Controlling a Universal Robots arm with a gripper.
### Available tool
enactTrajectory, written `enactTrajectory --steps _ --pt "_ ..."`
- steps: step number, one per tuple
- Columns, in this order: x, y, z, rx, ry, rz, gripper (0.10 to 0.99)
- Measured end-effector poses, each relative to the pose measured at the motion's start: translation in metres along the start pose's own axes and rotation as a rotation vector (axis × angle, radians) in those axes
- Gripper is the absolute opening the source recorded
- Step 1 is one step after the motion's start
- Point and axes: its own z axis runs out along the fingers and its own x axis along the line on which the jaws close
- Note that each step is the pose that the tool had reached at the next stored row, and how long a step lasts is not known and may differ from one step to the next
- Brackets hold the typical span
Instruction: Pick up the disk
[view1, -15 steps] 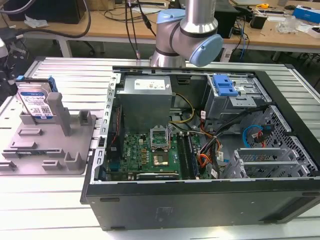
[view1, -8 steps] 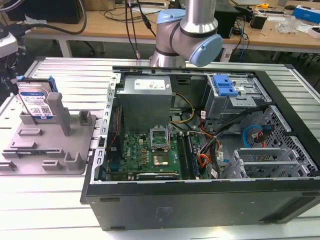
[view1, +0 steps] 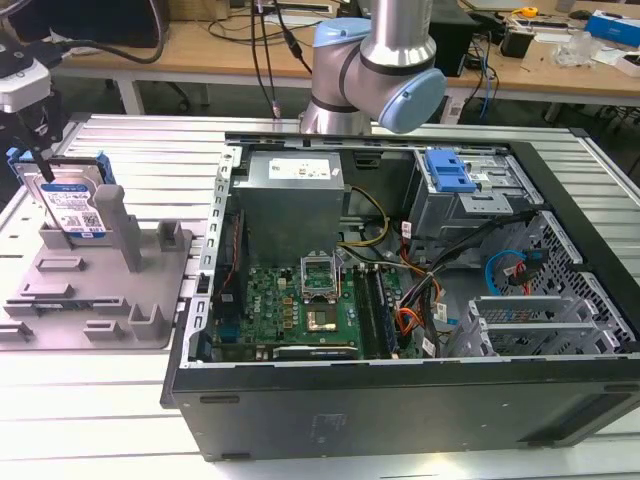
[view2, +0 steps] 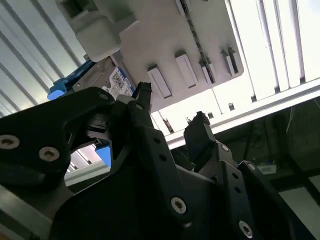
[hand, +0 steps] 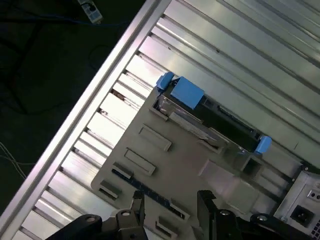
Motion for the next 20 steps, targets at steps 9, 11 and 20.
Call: enactTrajectory --steps 9,11,20 --pt "-0.0004 -0.0003 0.0000 0.001 0.0065 -0.220 0.541" --pt "-0.0004 -0.0003 0.0000 0.001 0.0080 -0.262 0.541" --pt "-0.0004 -0.0003 0.0000 0.001 0.0185 -0.544 0.541"
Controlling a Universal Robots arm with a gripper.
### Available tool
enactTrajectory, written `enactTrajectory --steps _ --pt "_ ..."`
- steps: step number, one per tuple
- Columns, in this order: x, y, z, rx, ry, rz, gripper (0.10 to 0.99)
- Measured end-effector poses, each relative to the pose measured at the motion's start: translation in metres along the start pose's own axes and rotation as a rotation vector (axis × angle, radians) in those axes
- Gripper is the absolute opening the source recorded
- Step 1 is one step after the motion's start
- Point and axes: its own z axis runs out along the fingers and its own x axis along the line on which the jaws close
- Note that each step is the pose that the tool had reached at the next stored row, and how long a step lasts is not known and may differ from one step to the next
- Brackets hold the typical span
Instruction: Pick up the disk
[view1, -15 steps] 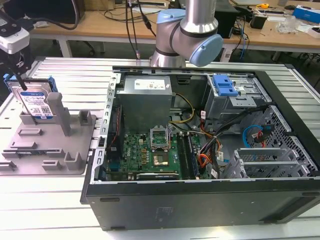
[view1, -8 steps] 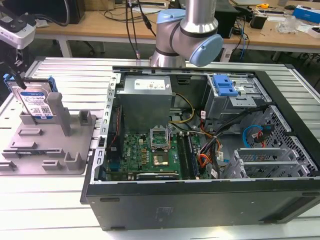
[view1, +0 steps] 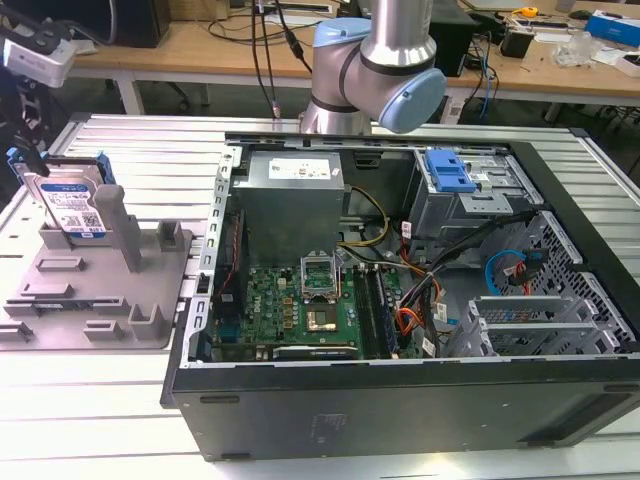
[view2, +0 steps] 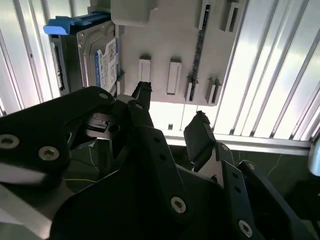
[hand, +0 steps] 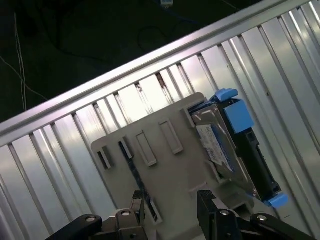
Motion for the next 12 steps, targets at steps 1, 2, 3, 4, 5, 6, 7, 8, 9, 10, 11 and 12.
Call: enactTrajectory --steps 1,2,3,4,5,6,7,8,9,10,11,12 --pt "0.0000 0.0000 0.0000 0.000 0.0006 -0.018 0.541" --pt "0.0000 0.0000 0.0000 0.000 0.0015 -0.041 0.541" --pt "0.0000 0.0000 0.0000 0.000 0.0020 -0.056 0.541" --pt "0.0000 0.0000 0.0000 0.000 0.0027 -0.075 0.541" --pt "0.0000 0.0000 0.0000 0.000 0.0036 -0.099 0.541" --pt "0.0000 0.0000 0.0000 0.000 0.0047 -0.130 0.541" --pt "0.0000 0.0000 0.0000 0.000 0.0059 -0.160 0.541" --pt "0.0000 0.0000 0.0000 0.000 0.0066 -0.179 0.541" --pt "0.0000 0.0000 0.0000 0.000 0.0079 -0.213 0.541" --pt "0.0000 0.0000 0.0000 0.000 0.0098 -0.267 0.541" --pt "0.0000 0.0001 0.0000 0.000 0.0104 -0.282 0.541" --pt "0.0001 0.0004 0.0000 0.000 0.0105 -0.285 0.541"
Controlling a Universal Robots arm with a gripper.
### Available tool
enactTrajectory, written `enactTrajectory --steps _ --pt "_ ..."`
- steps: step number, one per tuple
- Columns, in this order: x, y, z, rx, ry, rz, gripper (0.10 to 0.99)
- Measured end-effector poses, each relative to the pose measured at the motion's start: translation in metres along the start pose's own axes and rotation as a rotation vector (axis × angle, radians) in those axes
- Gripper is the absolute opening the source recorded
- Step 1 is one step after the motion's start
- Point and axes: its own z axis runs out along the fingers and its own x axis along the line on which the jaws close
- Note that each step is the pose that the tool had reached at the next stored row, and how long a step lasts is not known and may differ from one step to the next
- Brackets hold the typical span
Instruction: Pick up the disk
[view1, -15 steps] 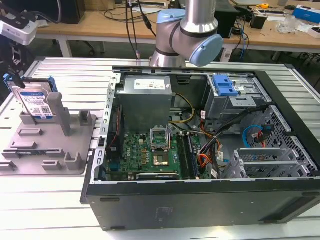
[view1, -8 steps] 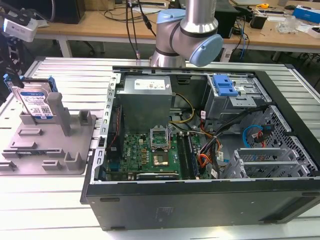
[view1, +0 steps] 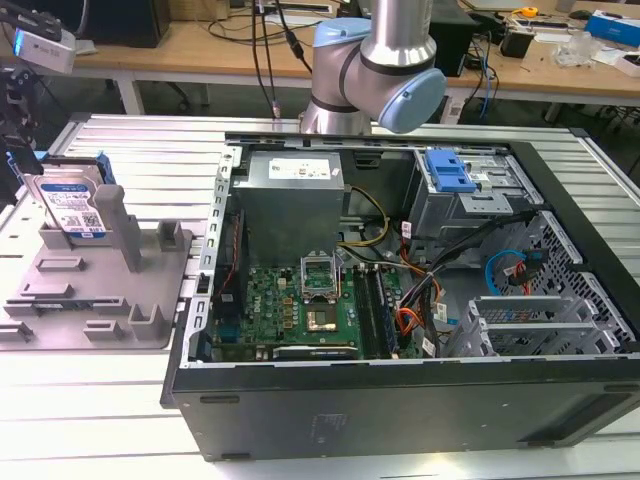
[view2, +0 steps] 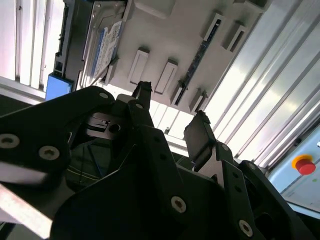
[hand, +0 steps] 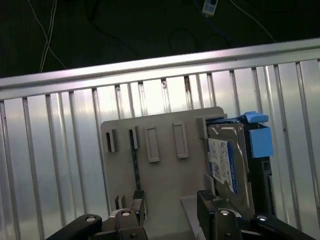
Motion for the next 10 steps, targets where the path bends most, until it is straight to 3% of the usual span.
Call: enactTrajectory --steps 6,8,10 --pt "-0.0016 0.0016 0.0001 0.000 0.0002 -0.009 0.541" --pt "-0.0106 0.0027 0.0001 0.000 0.0007 -0.009 0.541" --pt "-0.0330 0.0056 0.0003 0.000 0.0020 -0.012 0.541"
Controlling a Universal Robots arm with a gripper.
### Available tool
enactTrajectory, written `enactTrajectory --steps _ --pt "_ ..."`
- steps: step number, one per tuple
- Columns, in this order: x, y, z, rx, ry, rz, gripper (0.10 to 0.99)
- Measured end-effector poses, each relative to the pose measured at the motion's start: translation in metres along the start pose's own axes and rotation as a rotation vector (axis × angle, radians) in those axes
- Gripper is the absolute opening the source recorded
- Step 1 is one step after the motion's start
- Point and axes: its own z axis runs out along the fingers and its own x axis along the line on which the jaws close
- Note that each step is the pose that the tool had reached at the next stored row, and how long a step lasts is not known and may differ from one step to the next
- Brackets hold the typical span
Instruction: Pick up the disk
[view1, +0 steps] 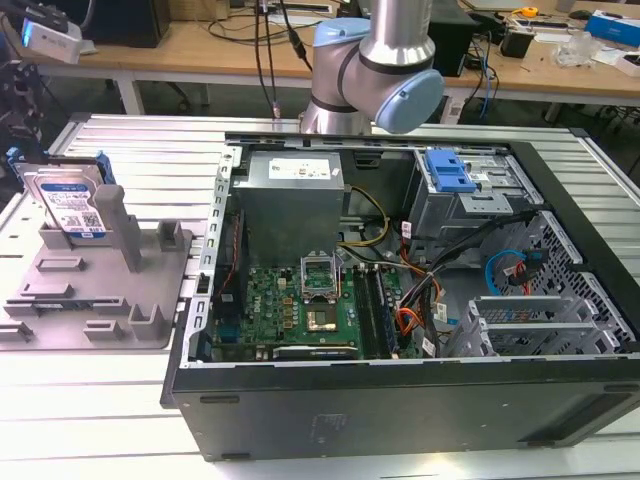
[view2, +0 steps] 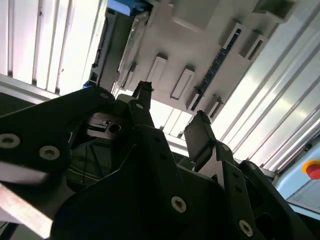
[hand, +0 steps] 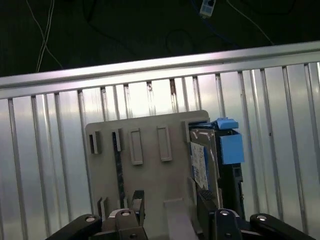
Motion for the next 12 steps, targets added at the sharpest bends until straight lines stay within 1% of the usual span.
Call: enactTrajectory --steps 1,2,6,7,9,12 --pt "-0.0112 0.0014 0.0002 0.000 0.0002 0.000 0.541" --pt "-0.0184 0.0022 0.0002 0.000 0.0003 0.000 0.541" --pt "-0.0369 0.0044 0.0004 0.000 0.0007 0.000 0.541" --pt "-0.0449 0.0054 0.0006 0.000 0.0009 -0.001 0.541" --pt "-0.0557 0.0076 0.0016 0.001 0.0041 -0.004 0.541" --pt "-0.0657 0.0108 0.0035 0.004 0.0062 -0.008 0.541"
